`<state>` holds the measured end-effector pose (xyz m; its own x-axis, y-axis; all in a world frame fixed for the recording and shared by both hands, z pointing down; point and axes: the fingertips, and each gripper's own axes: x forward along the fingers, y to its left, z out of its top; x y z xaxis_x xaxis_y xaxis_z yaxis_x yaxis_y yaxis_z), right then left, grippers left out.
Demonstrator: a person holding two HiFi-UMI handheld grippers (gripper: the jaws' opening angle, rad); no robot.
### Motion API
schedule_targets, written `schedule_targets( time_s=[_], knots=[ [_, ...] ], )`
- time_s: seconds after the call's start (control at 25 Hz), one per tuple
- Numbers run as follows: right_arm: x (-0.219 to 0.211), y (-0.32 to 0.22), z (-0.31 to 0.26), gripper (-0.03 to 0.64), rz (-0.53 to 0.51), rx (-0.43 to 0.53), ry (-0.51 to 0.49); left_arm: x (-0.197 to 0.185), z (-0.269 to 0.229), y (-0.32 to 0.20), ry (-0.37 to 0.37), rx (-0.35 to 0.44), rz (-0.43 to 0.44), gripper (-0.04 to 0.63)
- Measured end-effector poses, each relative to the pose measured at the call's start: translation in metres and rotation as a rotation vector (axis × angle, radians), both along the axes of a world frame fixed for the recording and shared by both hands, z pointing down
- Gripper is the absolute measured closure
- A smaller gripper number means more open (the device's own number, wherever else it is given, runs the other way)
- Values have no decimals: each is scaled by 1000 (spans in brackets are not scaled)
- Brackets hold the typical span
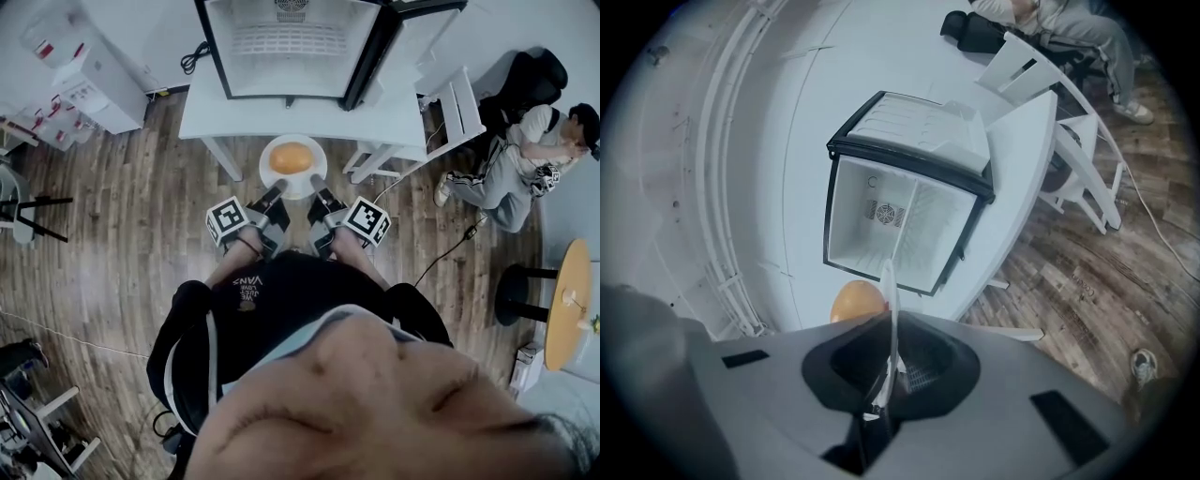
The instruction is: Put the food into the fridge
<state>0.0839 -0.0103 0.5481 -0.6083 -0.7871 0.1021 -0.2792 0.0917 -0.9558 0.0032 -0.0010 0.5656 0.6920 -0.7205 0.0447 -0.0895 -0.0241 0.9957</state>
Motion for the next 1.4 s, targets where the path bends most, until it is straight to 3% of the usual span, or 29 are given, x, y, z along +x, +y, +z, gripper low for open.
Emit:
schedule_targets(
  time_s=[0.52, 1.4],
  knots=[
    [-8, -20, 4, 595, -61, -6, -7, -7, 4, -14, 3, -14, -65, 563],
    [-34, -116, -19, 595, 20, 25, -5, -34, -19, -117, 10, 17, 15, 563]
  ],
)
